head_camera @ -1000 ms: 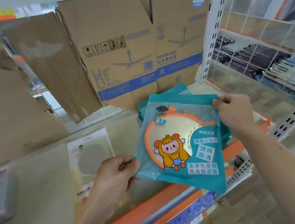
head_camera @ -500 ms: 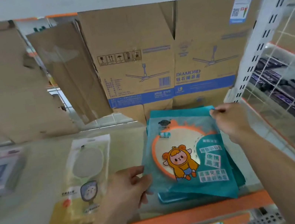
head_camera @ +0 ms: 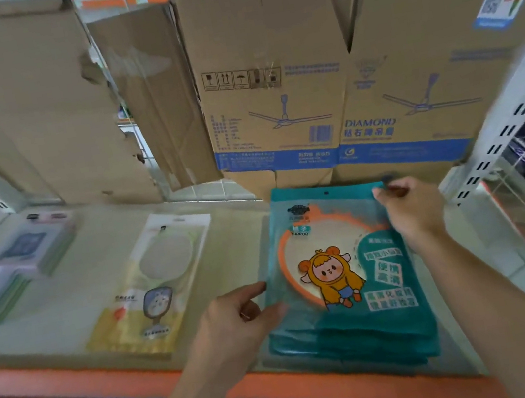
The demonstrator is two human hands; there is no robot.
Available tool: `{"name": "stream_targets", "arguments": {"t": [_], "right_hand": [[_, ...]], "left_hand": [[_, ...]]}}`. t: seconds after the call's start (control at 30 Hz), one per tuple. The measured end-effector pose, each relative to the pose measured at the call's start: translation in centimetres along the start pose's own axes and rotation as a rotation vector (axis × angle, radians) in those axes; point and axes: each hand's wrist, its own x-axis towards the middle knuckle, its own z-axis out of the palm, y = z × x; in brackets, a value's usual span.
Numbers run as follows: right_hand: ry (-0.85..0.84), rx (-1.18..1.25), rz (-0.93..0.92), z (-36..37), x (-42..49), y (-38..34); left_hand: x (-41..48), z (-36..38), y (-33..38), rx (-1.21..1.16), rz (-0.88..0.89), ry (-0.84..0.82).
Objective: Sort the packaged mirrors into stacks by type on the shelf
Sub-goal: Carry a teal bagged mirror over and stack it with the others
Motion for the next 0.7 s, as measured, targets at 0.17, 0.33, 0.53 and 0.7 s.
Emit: {"name": "stream_targets", "arguments": {"t": [0.17,0.33,0.53,0.7], "right_hand": [[-0.07,-0.013,0.056,-0.2,-0.6,0.3],[-0.125,0.064,0.107,-0.5,-0.9,0.6],[-0.164,0.155,0.183,-0.2,-1.1,1.1],[-0.197,0.191,0.186,-0.3,-1.4,1.3]], "left_hand": [[-0.4,0.3,0.1,-0.052,-0.024,-0.033],[-0.2,0.8,0.5,-0.19,-0.131,-0.018],[-0.4,0.4,1.1,-0.148,-0.12,-0.026],[-0.4,0.5,1.1,-0.14,-0.103,-0.05]]}}
